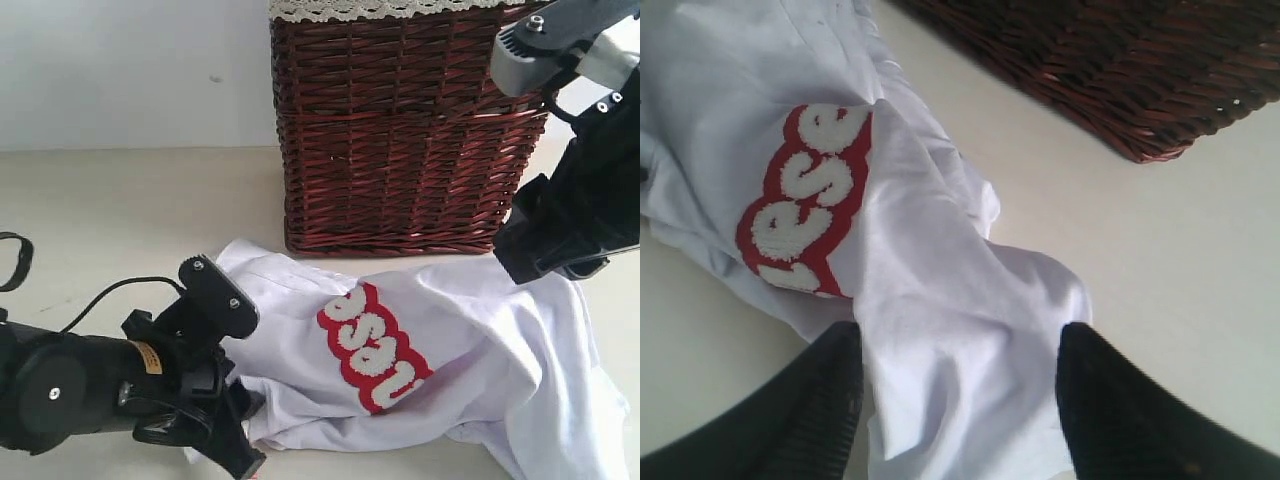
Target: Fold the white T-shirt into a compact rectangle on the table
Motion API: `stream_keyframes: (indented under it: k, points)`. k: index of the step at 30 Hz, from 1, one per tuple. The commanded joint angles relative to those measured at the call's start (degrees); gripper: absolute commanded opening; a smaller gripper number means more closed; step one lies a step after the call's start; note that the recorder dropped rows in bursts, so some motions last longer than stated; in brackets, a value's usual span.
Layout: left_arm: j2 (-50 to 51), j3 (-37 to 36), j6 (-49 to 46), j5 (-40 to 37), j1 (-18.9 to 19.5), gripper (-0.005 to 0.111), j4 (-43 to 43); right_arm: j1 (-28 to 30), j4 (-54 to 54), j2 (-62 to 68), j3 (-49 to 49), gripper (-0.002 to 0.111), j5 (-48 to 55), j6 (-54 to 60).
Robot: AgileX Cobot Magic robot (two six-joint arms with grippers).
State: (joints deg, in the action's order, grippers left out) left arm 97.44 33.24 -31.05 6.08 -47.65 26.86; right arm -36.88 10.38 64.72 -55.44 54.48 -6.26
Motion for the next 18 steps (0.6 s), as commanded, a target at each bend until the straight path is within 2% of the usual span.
stream_keyframes:
  k: [1, 2, 10, 14, 18]
  points:
    - [1.13, 2.09, -0.27, 2.15, -0.37, 0.012, -1.33, 0.26, 0.18, -0.49, 0.23, 0.055, -1.09, 0.6]
    - [1.13, 2.45, -0.27, 0.99, -0.37, 0.001, -2.69, 0.26, 0.18, -0.49, 0.23, 0.055, -1.21, 0.72]
    - [-2.16, 7.53, -0.72, -12.19, -0.25, 0.0, -8.06, 0.26, 0.55, -0.49, 0.23, 0.055, -1.32, 0.7]
    - [-8.24, 10.74, -0.6, -22.06, -0.25, 0.0, -10.77, 0.26, 0.66, -0.49, 0.23, 0.055, -1.32, 0.7]
    - [-15.99, 13.72, 3.74, -30.29, -0.25, 0.0, -16.28, 0.26, 0.66, -0.49, 0.23, 0.055, -1.32, 0.7]
